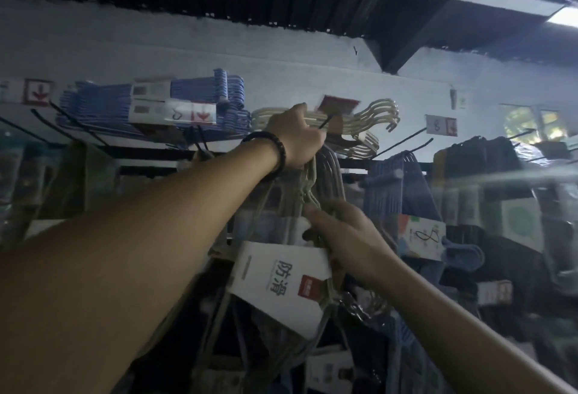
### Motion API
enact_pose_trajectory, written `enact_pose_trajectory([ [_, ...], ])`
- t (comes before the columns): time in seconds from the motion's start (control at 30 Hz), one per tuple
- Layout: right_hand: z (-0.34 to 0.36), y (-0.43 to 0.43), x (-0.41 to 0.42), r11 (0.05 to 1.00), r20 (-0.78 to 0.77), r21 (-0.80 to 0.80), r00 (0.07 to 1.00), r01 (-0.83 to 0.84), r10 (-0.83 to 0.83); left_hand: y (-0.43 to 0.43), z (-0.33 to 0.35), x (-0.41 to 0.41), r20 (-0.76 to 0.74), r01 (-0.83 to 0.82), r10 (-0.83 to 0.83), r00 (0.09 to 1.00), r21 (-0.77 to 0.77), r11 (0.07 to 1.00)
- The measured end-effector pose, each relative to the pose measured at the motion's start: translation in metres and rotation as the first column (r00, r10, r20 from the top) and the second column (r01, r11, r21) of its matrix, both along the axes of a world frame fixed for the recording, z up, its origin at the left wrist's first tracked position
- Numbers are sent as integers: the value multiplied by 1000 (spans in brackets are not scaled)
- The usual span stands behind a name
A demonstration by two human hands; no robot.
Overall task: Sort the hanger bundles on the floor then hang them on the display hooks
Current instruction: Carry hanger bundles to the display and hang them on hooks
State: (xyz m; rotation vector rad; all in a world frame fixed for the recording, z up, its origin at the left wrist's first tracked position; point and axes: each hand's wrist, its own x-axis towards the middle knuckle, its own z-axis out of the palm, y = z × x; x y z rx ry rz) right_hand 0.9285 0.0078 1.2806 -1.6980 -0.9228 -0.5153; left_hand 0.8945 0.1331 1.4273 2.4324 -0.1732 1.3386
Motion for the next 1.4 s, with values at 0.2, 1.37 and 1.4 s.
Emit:
enact_pose_trajectory([
  [0.2, -44, -2, -27, 950, 212, -88, 938, 299, -275, -3, -56, -15, 77, 116, -105, 991, -144, 983],
  [1.37, -385, -395, 111, 816, -369, -111, 738, 568, -564, -296, -482, 120, -376, 255, -654, 657, -705, 661],
  [1.4, -377, -397, 119, 807, -354, -101, 737, 582, -576, -298, -473, 132, -364, 288, -654, 663, -683, 672],
])
